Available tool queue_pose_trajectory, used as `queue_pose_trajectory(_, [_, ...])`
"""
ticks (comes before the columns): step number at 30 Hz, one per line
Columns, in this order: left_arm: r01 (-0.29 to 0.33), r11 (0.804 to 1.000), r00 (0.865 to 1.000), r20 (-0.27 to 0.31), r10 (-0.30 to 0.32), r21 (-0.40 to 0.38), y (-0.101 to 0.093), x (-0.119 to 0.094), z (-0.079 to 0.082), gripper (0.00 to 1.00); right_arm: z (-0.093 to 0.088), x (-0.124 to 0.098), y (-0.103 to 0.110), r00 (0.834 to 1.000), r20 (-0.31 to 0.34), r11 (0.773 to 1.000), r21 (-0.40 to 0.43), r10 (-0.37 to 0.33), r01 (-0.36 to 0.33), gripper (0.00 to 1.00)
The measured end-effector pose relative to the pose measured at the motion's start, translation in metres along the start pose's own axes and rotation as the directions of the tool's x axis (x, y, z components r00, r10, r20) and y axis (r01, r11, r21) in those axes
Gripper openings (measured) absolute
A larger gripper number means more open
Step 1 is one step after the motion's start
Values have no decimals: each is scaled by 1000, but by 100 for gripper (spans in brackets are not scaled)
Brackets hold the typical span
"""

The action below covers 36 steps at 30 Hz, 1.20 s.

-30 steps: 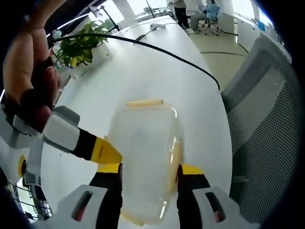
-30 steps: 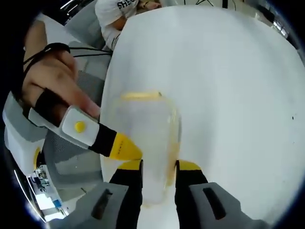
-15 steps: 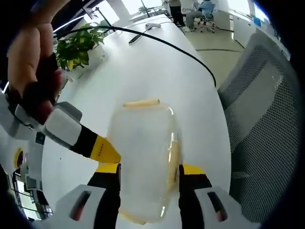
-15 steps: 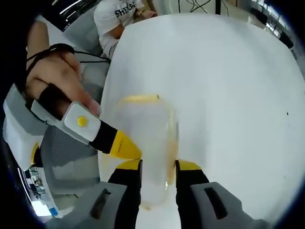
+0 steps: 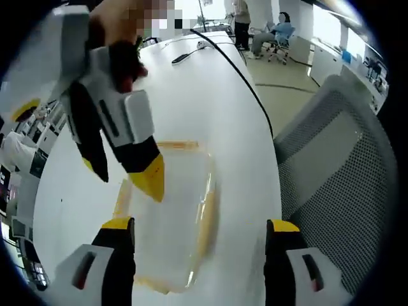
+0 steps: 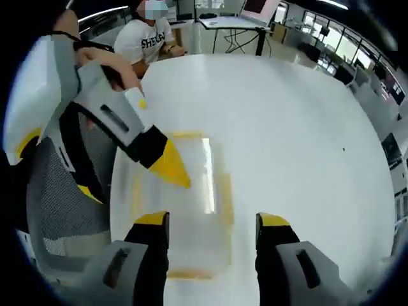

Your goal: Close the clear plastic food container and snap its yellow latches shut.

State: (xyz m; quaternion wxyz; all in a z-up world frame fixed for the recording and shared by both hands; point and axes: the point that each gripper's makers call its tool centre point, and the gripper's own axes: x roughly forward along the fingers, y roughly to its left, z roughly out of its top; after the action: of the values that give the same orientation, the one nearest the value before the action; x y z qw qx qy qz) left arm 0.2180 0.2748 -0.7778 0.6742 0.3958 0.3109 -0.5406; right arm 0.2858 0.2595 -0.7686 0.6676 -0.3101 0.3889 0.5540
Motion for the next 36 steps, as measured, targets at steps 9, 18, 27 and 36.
queue_pose_trajectory(9, [14, 1000, 1000, -14, -14, -23, 8, -6, -13, 93, -18, -10, 26, 997, -7, 997, -31, -71, 71, 85])
queue_pose_trajectory(18, [12, 998, 995, -97, -6, 61, 29, -3, -26, 95, -31, 1, 32, 990, -75, 984, -136, -123, 112, 88])
queue_pose_trajectory(27, [38, 997, 986, -167, -27, 67, 41, 12, -40, 93, -43, 3, 25, 983, -126, 983, -148, -130, 111, 83])
queue_pose_trajectory(36, [52, 993, 976, -214, -29, 104, 40, 28, -46, 90, -52, 11, 25, 982, -164, 985, -157, -91, 65, 74])
